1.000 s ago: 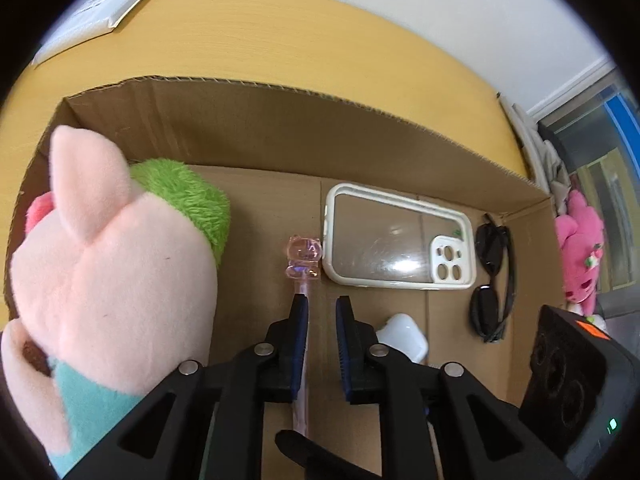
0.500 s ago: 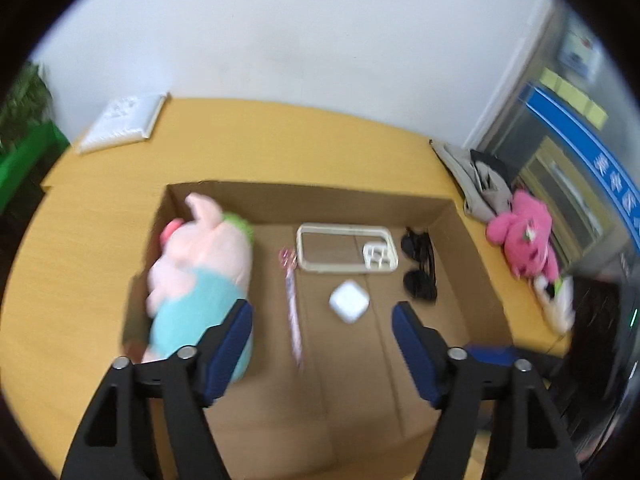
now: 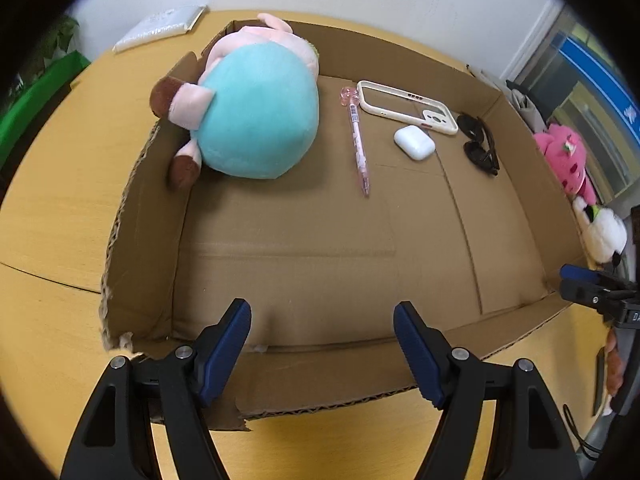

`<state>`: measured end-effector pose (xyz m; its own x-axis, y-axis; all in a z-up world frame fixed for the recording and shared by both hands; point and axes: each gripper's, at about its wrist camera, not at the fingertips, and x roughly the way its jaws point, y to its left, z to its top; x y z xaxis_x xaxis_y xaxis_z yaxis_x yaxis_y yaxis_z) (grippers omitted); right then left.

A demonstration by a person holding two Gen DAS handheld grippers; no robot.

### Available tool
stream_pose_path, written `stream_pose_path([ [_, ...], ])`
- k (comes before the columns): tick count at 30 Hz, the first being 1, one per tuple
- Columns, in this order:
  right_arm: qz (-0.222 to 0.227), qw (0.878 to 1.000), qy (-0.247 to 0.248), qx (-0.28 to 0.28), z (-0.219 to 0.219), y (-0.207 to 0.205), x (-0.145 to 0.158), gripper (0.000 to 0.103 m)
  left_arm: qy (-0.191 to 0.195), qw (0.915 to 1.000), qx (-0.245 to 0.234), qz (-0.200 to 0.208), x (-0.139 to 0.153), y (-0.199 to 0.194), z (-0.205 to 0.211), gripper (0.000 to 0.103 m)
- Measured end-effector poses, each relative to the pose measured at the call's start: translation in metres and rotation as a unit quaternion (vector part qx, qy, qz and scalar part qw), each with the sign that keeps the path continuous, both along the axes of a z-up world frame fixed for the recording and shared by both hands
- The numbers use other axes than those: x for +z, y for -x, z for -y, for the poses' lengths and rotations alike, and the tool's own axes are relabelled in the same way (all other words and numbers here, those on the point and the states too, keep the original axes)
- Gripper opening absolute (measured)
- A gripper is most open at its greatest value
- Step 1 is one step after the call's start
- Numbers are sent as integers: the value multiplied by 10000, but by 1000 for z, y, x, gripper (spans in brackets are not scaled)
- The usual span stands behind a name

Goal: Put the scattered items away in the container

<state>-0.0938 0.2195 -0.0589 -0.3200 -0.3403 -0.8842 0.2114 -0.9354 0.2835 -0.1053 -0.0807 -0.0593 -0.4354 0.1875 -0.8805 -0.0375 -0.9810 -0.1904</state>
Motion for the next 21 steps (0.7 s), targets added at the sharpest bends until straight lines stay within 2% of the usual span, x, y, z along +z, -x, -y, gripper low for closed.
stream_pose_path([
  [4,-292,9994,-185,-16,4,-11,10,97,112,9997,13,-218,13,-12,2,74],
  [8,-1234,9920,-276,-18,20,-30,45,101,395,9956,90,-847,41,-31,-5,74],
  [11,-1875,9812,-455,-40,33,-54,70,103,428,9868,161,-1551,69,-55,-16,74],
  [13,-2127,9756,-542,-91,40,-69,80,103,631,9771,195,-2025,87,-73,-30,74],
  [15,-2286,9714,-623,-154,46,-78,84,103,926,9671,304,-2349,99,-84,-44,78],
  [17,-2424,9672,-711,-251,51,-87,89,103,1162,9540,433,-2728,109,-97,-58,78],
  [18,-2464,9661,-709,-296,51,-90,91,103,1230,9503,438,-2827,113,-103,-64,79],
  [19,-2504,9650,-695,-344,53,-93,93,103,1240,9493,384,-2863,116,-106,-70,79],
  [21,-2574,9631,-686,-391,53,-97,95,103,1100,9527,226,-2822,117,-109,-76,79],
])
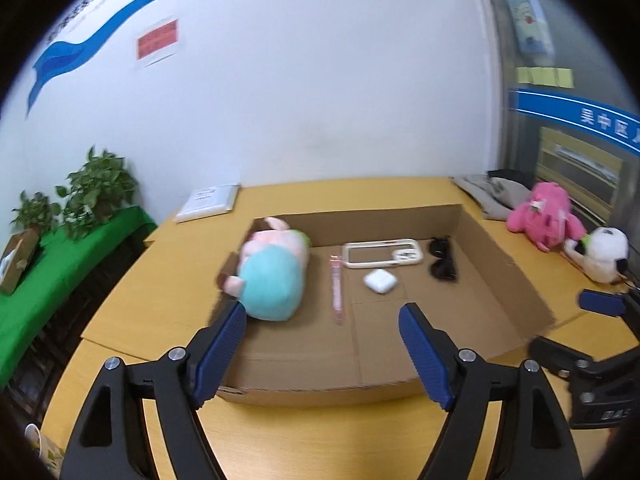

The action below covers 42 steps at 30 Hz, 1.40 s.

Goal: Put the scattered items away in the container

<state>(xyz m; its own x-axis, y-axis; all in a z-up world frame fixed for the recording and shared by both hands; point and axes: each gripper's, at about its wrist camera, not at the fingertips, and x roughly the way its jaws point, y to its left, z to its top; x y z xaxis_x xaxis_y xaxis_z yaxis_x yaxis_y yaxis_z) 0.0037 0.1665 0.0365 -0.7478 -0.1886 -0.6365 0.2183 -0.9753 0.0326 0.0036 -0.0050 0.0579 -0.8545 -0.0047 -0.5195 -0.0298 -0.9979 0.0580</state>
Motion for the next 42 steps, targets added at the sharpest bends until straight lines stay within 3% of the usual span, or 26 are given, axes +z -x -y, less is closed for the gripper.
stream_pose_path([
  [10,-159,9998,-104,-35,0,-5,4,103,-172,9991,68,375,-15,1,-6,79],
  [19,-135,9998,-144,-104,-2,-3,3,103,-201,9988,-113,426,-19,3,-12,79],
  [42,40,9998,-99,-171,5,2,-7,103,-418,9959,-61,799,-36,9,-3,79],
])
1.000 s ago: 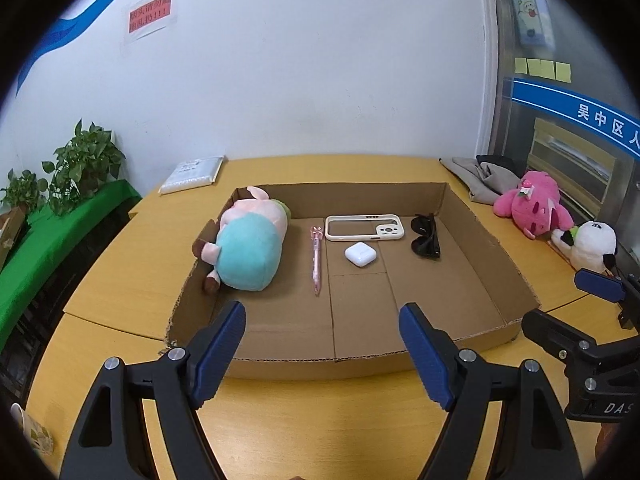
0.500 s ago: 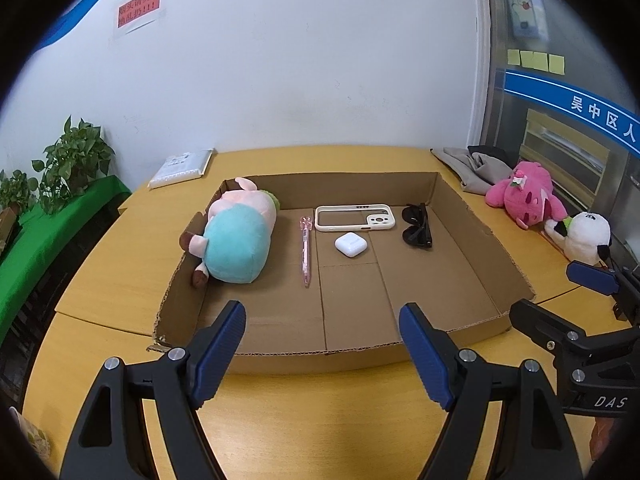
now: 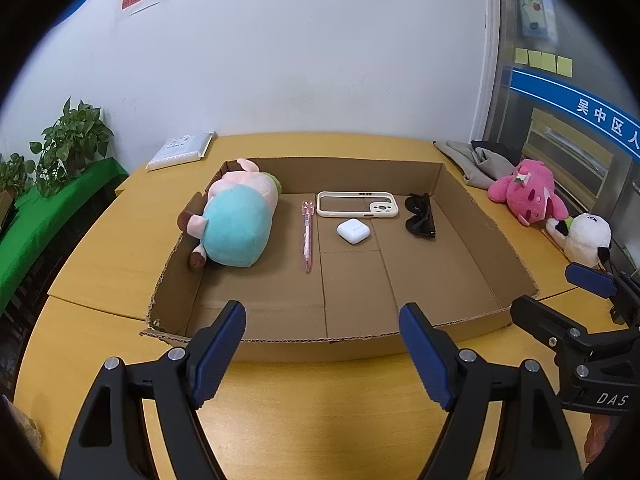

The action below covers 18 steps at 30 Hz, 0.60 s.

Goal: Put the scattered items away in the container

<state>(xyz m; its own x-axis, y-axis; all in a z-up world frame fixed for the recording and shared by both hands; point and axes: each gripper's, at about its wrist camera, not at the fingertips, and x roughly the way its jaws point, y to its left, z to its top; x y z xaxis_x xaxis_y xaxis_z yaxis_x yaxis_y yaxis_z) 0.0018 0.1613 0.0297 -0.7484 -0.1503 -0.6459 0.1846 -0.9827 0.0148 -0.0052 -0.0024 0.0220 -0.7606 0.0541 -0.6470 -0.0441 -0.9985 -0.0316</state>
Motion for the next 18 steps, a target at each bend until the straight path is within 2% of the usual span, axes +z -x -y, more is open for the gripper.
stream_pose_path([
  [18,71,9999,65,-35,-7,1,-3,103,79,9998,-27,159,-5,1,-8,79],
])
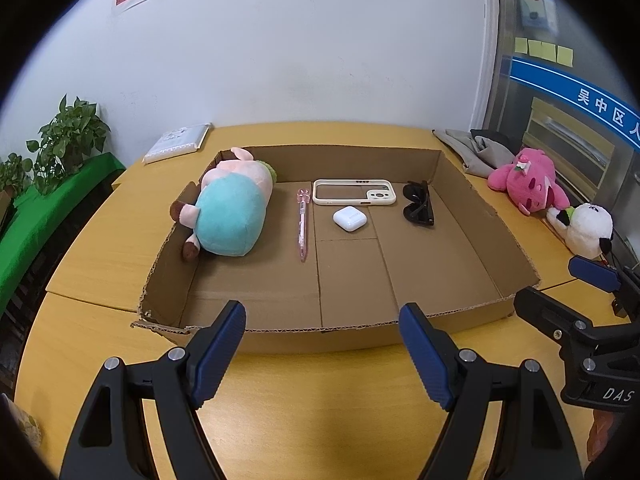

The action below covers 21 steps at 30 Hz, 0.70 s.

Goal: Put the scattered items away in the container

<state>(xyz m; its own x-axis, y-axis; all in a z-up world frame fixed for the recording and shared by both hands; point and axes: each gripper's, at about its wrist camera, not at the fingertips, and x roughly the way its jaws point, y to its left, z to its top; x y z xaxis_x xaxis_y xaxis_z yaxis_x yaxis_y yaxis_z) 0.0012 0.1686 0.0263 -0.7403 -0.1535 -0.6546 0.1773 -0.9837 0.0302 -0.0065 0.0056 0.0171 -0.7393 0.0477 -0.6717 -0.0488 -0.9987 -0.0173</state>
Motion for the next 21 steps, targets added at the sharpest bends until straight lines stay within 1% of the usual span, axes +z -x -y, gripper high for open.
stream_pose_path([
  [21,1,10000,28,-44,0,-6,-1,103,-23,9999,-29,101,-5,-6,-1,79],
])
